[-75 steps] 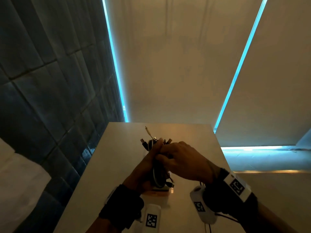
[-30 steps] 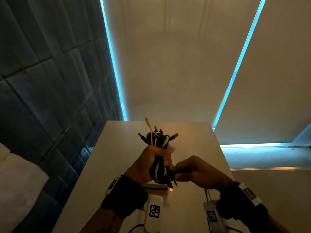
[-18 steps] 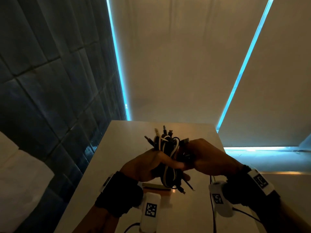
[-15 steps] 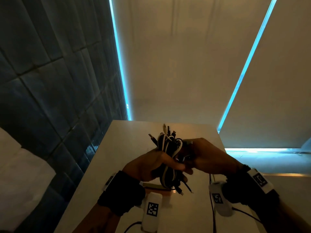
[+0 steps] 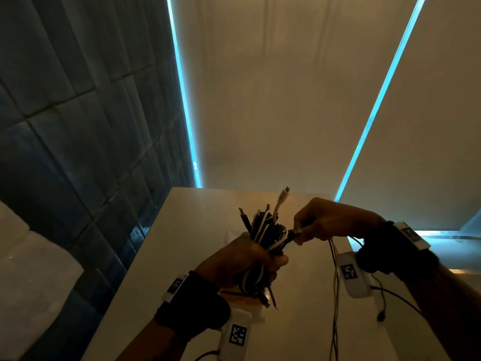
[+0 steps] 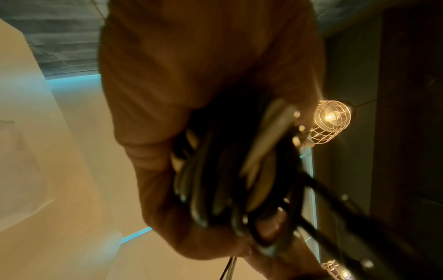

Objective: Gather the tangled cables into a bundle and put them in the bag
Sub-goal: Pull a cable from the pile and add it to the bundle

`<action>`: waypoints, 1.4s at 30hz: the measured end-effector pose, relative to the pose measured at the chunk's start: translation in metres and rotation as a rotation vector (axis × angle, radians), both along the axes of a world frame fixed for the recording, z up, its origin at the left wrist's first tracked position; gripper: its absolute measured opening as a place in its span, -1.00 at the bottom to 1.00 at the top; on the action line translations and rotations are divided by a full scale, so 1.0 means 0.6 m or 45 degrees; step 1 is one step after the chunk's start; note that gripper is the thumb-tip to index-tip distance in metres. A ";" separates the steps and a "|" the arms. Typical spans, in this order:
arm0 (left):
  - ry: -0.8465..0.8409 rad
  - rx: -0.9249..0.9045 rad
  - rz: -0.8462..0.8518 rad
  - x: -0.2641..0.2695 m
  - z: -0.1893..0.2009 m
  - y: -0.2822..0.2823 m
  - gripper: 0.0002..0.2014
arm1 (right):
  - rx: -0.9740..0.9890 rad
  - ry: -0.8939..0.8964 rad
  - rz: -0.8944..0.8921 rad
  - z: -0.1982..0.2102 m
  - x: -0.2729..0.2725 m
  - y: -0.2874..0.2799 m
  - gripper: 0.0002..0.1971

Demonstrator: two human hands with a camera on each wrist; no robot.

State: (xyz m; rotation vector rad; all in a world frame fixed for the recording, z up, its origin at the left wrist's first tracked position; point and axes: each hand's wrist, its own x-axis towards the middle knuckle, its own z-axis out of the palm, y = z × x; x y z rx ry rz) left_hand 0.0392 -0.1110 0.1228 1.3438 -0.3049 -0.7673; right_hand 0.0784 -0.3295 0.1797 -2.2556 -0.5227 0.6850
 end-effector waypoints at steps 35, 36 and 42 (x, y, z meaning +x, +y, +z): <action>0.413 -0.360 0.370 0.010 -0.085 -0.020 -0.86 | -0.614 -0.648 -0.130 -0.020 -0.080 0.119 -0.78; 0.434 -0.440 0.346 0.011 -0.092 -0.018 -0.77 | -0.602 -0.655 -0.151 -0.026 -0.082 0.120 -0.79; 0.543 -0.525 0.413 0.013 -0.100 -0.025 -0.28 | -0.588 -0.578 -0.199 -0.062 -0.090 0.140 -0.88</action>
